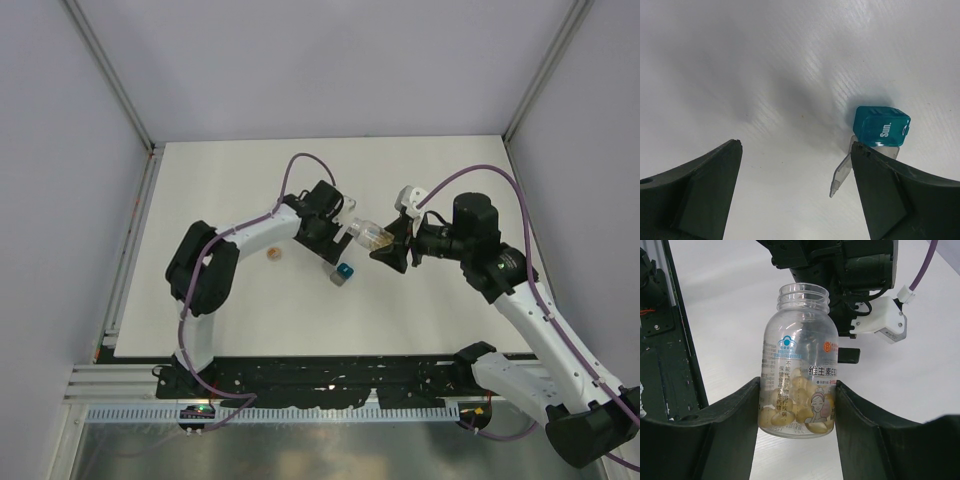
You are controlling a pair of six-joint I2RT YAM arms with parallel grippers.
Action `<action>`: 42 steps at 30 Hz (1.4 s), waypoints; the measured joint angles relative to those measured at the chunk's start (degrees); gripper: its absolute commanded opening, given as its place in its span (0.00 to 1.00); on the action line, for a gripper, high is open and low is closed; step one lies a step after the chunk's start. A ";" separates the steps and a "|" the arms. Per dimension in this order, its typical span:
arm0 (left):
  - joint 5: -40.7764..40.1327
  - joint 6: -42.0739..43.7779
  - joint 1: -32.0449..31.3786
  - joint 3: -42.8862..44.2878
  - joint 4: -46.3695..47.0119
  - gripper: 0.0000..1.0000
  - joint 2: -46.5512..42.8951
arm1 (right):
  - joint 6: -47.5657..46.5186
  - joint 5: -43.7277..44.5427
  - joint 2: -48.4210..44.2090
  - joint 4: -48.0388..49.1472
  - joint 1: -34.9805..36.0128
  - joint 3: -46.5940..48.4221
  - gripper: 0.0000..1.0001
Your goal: Sort the pills into containers
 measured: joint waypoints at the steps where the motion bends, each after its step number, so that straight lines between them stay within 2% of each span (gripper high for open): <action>1: 0.00 0.00 0.00 -0.13 0.02 0.93 -0.17 | -0.02 0.00 0.02 0.00 0.00 0.00 0.06; 14: 0.22 -0.04 0.31 -0.74 0.07 0.93 -3.19 | -2.25 0.13 0.61 -0.74 -0.31 -1.27 0.06; 21: 1.99 -0.26 2.82 -1.40 0.13 0.93 -5.49 | -4.39 0.76 1.03 -2.60 -0.33 -3.65 0.06; 34: 4.04 0.02 9.68 -3.19 1.27 0.94 -18.18 | -7.23 2.89 7.28 -5.46 -0.33 -6.56 0.06; 42: 4.50 0.26 11.45 -6.62 2.10 0.94 -24.46 | -5.90 4.55 13.33 -3.82 -0.15 -8.31 0.06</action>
